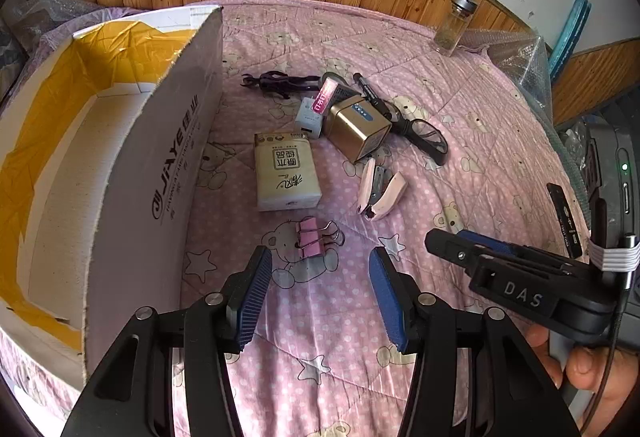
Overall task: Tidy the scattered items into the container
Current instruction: 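Grasp the pink binder clips with the left tool while the right tool grasps the pink stapler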
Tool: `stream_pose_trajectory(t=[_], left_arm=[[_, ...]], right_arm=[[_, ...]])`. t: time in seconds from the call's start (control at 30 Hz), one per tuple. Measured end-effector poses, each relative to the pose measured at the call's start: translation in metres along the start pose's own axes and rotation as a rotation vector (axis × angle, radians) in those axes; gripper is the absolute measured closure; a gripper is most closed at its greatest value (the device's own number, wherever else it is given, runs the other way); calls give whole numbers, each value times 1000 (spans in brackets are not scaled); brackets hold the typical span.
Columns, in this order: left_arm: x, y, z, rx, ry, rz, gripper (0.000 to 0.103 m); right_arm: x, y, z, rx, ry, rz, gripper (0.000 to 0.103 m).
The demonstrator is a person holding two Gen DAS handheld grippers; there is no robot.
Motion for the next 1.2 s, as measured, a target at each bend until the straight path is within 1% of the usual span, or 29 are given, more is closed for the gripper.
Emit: stream_pose_trajectory(t=[0.07,0.17,0.27,0.37,0.4,0.43,0.47,0.5,0.53,0.57,0.6,0.7,0.73,0.8,0.83,0.87,0.9,0.93,0.97,1.0,1.03,1.07,1.1,1.2], left_arm=[[-2,1,10,-11,2,-7,51],[-8,4,27,-28,4,-33,51],[-7,7,44,-26,45,-55,51],[4,12,66,-32,87,-46,51],[12,13,71,-37,120,-34,50],[23,14,72,-40,185,-21,50],[37,16,70,-50,269,-6,50],[46,18,66,-55,320,7,50],[50,18,61,-48,333,17,50],[49,18,55,-36,331,24,50],[44,15,50,-18,309,29,50],[17,3,49,35,153,46,50],[11,-2,52,46,115,54,47],[4,-9,62,49,79,73,46],[2,-12,68,47,87,76,46],[3,-13,76,37,117,73,46],[6,-13,85,18,148,73,46],[9,-12,89,20,155,83,47],[13,-13,89,40,145,109,48],[14,-12,91,34,126,126,51],[13,-13,91,39,105,132,65],[12,-13,92,38,109,123,65],[9,-13,92,38,122,107,65],[5,-11,88,41,129,86,65]], right_arm=[[0,-5,4,-5,-34,18,59],[-4,-15,13,-10,-52,9,59],[-7,-25,26,-19,-49,-6,59],[-5,-31,46,-54,-44,-21,60],[-6,-33,51,-62,-63,-29,60],[-5,-37,52,-57,-79,-38,61],[-2,-42,50,-43,-56,-53,61],[6,-50,44,-8,10,-65,61],[14,-58,37,26,78,-76,63],[19,-64,32,48,101,-81,62],[22,-67,30,45,82,-69,62],[18,-61,38,-29,-24,-22,61],[13,-58,42,-49,-50,-12,61],[1,-51,53,-88,-101,7,61],[-4,-50,59,-94,-111,11,60],[-9,-50,62,-88,-120,12,56],[-13,-51,65,-83,-130,10,55],[-18,-53,67,-84,-138,0,56],[-23,-54,68,-82,-151,-17,66],[-29,-53,69,-83,-177,-29,70],[-31,-53,69,-80,-185,-34,72],[-33,-54,68,-70,-179,-44,76],[-34,-55,65,-60,-173,-54,77],[-30,-56,56,-37,-158,-65,77]])
Point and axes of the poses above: each gripper's, at about its wrist camera, not at the fingertips, and z roughly the way its jaws point, x to its right, y to its underside, the point moved 10 cm from there along z, roughly the way its jaws point, and after that the axes turned 3 degrees about -x, right-handed, at the moved point
